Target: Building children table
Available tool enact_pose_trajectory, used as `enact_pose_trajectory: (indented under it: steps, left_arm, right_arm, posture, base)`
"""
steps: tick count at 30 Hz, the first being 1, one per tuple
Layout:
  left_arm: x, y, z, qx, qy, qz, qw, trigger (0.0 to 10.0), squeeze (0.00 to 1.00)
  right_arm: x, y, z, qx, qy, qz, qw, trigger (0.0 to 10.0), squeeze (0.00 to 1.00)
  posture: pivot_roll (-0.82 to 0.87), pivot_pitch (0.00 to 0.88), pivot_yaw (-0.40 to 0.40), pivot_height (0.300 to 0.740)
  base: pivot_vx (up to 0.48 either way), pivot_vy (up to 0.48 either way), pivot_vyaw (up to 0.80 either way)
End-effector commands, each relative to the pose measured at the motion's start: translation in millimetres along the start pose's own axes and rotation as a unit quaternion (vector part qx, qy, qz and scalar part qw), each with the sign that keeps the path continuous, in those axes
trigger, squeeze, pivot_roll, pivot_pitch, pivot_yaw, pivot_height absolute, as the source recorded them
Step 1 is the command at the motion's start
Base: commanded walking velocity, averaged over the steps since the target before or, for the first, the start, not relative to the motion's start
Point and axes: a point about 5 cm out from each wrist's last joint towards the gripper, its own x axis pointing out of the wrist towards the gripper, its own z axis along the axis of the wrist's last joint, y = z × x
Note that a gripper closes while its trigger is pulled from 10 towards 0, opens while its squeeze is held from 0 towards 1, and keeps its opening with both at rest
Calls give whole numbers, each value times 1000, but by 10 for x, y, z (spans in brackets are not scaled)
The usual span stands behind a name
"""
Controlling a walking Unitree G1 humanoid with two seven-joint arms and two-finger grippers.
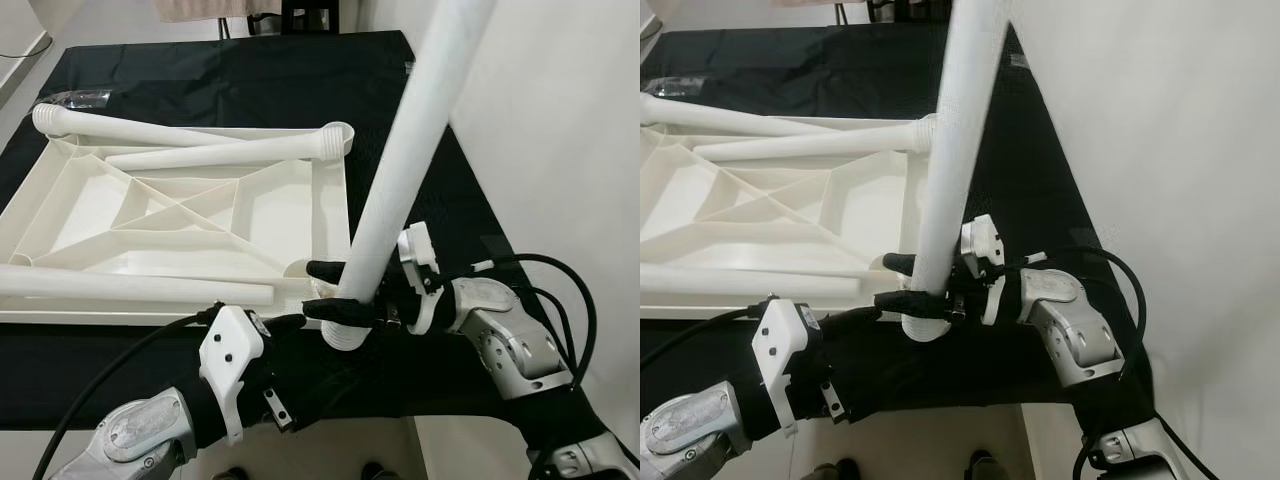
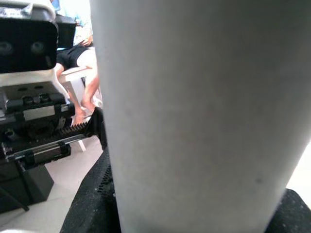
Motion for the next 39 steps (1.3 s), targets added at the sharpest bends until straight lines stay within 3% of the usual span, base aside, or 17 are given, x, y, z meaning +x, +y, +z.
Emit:
enact_pose_trajectory:
  steps: [1, 8, 21, 26, 32, 39]
  left_arm:
    - [-18, -34, 2, -3, 6, -9, 1000, 10000, 0]
    - [-39, -19, 1, 0, 12, -8, 1000, 10000, 0]
    - [-45, -9, 7, 4, 15, -6, 1000, 10000, 0]
    - [-60, 7, 10, 8, 18, -5, 1000, 10000, 0]
    - [-62, 5, 12, 9, 19, -7, 1000, 10000, 0]
    - [-56, 8, 15, 11, 20, -12, 1000, 10000, 0]
  right_arm:
    - [22, 27, -188, 14, 37, -9, 999, 10000, 0]
    - [29, -127, -230, -21, 56, -69, 996, 10000, 0]
    - [-86, -167, -233, 12, 42, -68, 997, 10000, 0]
    - [-115, -93, -312, -18, 76, -43, 996, 10000, 0]
    - [-170, 20, -313, 1, 84, 1, 996, 10000, 0]
    - [-163, -1, -328, 3, 90, 17, 996, 10000, 0]
  posture:
    - [-9, 309, -10, 740]
    - [-2, 313, -9, 740]
    - [-1, 310, -9, 740]
    - [1, 307, -5, 740]
    - [0, 302, -2, 740]
    - [5, 296, 4, 740]
  base:
    - [0, 0, 0]
    - [0, 0, 0]
    - [0, 0, 0]
    - [0, 0, 0]
    - [0, 0, 0]
    - [0, 0, 0]
